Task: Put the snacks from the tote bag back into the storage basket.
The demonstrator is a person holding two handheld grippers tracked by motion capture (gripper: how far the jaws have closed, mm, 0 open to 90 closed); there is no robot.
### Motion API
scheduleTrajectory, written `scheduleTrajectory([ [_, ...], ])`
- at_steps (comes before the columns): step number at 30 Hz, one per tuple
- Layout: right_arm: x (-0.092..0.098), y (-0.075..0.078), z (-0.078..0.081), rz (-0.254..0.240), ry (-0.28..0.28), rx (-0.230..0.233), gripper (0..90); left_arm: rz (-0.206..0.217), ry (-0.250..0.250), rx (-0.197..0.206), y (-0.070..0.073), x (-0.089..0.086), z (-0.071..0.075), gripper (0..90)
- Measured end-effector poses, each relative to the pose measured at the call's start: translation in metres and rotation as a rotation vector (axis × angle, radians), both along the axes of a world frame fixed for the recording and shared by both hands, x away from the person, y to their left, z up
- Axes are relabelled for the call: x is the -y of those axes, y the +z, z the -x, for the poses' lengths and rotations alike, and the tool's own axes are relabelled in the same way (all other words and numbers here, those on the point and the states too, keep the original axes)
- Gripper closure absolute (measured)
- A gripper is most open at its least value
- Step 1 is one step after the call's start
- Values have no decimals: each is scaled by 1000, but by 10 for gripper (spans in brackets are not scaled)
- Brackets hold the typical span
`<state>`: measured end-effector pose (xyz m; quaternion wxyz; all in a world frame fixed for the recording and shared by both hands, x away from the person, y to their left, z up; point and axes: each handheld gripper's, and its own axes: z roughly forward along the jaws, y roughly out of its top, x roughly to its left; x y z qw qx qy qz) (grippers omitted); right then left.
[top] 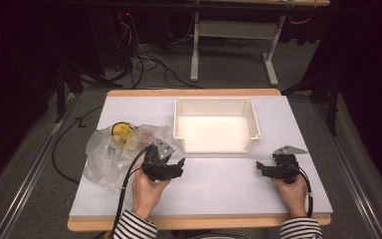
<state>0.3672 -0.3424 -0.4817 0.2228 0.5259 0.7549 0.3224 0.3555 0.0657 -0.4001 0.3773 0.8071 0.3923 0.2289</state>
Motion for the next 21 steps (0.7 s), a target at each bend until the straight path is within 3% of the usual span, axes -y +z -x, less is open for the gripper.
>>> scheduleTrajectory([
  [11,0,0,0,0,0,0,238,-35,115,-14,0,-33,-2,229],
  [21,0,0,0,3,-1,-2,238,-27,190,-66,-13,-62,-5,162],
])
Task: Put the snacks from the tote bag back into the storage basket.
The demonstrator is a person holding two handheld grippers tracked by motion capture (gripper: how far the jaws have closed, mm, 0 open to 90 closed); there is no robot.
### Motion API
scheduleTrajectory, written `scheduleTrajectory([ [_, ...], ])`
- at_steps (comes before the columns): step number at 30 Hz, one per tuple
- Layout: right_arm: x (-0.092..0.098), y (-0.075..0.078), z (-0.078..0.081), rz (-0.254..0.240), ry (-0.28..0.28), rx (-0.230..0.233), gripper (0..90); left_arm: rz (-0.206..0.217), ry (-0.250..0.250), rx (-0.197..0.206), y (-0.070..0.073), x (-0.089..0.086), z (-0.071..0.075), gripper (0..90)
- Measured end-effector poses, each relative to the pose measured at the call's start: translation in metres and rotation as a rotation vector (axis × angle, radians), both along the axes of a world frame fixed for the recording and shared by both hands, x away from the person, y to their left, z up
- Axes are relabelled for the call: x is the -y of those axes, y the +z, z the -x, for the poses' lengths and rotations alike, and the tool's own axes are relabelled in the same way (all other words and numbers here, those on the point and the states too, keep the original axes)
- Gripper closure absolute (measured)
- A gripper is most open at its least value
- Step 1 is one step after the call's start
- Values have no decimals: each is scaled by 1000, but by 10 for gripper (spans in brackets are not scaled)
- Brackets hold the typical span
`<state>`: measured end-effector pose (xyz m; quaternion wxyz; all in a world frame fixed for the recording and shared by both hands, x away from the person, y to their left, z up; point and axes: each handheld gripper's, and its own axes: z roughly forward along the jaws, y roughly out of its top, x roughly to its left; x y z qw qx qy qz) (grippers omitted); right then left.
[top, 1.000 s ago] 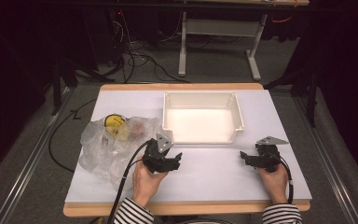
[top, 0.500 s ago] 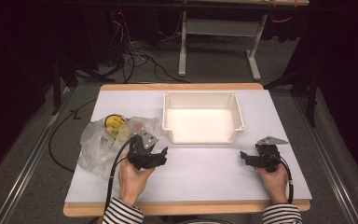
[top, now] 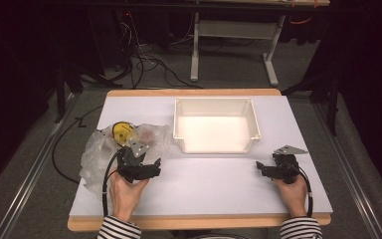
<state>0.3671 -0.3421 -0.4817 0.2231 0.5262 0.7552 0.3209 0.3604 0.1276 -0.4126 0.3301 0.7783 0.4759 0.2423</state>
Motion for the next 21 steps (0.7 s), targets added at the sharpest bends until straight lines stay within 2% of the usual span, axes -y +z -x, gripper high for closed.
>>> scheduleTrajectory([
  [8,0,0,0,3,0,1,239,-2,35,-50,-22,-16,-4,153],
  [17,0,0,0,4,0,4,239,25,25,-95,-43,-20,-9,153],
  [21,0,0,0,4,0,4,239,24,33,-108,-52,-21,-11,155],
])
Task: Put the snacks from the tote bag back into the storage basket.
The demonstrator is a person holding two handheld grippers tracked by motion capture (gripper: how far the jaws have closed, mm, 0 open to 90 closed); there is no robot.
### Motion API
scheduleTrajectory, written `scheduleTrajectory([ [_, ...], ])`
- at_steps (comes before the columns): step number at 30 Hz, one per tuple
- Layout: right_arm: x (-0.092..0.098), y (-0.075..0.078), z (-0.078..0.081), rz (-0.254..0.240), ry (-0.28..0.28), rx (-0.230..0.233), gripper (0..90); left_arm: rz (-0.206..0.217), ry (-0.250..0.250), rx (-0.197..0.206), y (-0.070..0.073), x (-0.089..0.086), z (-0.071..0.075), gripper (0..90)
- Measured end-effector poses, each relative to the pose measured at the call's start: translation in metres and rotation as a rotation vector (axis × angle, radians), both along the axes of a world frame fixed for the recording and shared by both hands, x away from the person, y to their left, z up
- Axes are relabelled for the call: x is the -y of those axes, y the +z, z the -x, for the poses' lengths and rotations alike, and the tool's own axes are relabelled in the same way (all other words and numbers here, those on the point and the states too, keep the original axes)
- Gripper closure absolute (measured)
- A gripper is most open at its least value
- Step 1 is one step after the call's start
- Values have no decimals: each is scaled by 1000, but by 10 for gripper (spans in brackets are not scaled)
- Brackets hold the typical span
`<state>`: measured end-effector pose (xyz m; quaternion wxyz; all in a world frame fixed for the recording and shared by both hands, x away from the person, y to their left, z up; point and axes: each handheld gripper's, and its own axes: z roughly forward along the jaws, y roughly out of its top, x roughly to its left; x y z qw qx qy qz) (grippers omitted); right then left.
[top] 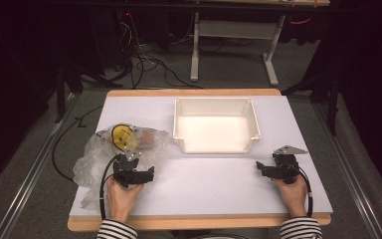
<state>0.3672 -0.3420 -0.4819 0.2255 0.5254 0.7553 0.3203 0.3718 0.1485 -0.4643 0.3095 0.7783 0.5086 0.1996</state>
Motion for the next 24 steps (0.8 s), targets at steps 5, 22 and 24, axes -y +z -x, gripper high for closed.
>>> scheduleTrajectory([
  [5,0,0,0,0,0,0,238,1,10,-11,-8,0,-2,166],
  [22,0,0,0,-1,0,0,238,13,-22,2,-13,-1,0,434],
  [24,0,0,0,-1,0,0,238,15,-32,5,-13,-2,0,494],
])
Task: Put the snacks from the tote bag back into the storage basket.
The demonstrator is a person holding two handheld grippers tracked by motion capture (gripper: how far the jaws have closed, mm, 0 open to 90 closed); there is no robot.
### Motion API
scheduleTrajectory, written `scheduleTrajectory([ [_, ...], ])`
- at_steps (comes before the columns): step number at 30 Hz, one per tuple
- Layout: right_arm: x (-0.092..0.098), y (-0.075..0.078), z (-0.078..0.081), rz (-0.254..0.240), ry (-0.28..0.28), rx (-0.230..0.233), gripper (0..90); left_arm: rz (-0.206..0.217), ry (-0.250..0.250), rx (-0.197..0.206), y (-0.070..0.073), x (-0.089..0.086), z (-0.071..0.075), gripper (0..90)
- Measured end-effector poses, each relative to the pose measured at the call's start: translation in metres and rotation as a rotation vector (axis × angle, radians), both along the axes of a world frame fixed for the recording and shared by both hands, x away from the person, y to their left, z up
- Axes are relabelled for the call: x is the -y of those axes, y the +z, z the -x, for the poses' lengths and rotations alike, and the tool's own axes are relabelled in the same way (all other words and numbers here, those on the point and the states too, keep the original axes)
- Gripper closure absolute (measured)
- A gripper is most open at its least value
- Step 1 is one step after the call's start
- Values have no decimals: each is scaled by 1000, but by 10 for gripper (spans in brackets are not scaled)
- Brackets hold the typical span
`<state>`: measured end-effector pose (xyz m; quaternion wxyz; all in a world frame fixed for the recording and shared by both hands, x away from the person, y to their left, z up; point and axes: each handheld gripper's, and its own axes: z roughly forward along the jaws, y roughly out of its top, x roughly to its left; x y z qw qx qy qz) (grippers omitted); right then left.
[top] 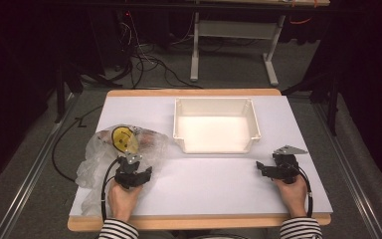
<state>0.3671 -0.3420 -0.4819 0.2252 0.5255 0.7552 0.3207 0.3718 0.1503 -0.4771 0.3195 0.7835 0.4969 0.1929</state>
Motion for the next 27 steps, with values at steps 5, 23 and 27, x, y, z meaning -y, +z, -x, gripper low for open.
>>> scheduleTrajectory([
  [5,0,0,0,-1,0,-1,238,8,-8,13,0,-3,0,613],
  [23,0,0,0,2,1,1,238,55,-57,7,-1,-9,1,885],
  [27,0,0,0,2,0,0,238,60,-82,8,-1,-8,5,890],
])
